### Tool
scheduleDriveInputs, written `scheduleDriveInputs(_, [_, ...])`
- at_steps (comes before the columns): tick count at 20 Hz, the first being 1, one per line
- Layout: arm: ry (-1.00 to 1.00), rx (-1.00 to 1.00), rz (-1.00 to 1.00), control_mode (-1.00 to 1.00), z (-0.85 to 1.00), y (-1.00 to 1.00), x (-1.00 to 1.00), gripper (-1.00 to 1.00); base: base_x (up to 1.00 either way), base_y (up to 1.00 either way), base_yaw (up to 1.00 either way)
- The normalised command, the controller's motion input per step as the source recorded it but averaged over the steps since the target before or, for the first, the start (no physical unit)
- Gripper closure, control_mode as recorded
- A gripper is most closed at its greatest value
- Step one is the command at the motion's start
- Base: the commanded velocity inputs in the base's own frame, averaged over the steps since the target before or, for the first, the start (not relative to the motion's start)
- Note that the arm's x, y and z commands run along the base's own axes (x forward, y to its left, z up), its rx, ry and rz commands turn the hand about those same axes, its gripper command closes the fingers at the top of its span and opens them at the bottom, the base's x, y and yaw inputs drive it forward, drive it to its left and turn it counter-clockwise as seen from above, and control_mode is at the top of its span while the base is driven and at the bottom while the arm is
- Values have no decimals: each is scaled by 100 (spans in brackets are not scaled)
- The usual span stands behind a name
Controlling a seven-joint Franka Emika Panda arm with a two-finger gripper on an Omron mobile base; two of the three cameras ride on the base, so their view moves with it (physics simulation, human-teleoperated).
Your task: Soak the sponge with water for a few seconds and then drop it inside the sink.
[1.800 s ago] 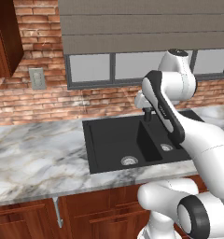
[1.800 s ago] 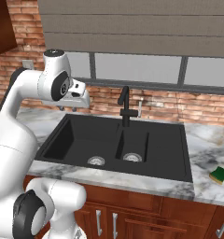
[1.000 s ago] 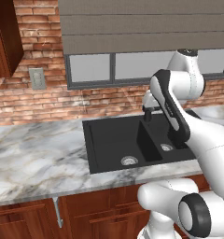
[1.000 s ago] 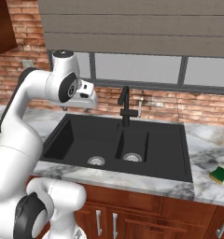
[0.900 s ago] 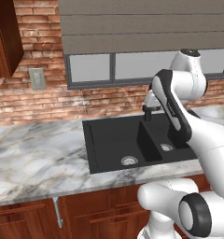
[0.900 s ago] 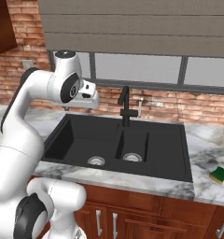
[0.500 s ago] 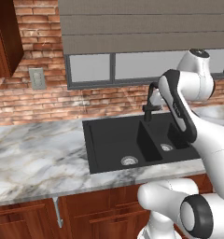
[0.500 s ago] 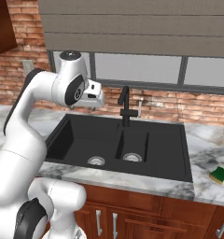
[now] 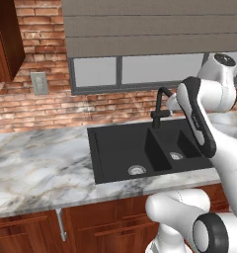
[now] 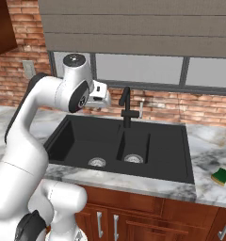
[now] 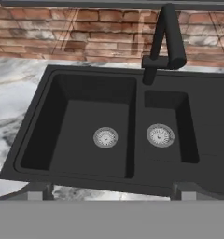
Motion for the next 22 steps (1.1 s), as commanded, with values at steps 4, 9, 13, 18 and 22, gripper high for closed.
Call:
scheduleDriveInputs(4, [-15, 0, 0, -100, 1, -20, -10, -100, 0, 0, 0])
scheduleDriveInputs(9, [-14, 0, 0, -100, 0, -23, -8, -100, 0, 0, 0])
scheduleDriveInputs(13, [-10, 0, 0, -100, 1, -28, -4, -100, 0, 0, 0])
scheduleDriveInputs(18, [-8, 1, 0, -100, 5, -31, -2, -100, 0, 0, 0])
scheduleDriveInputs(22, [-5, 2, 0, -100, 5, -38, 0, -100, 0, 0, 0])
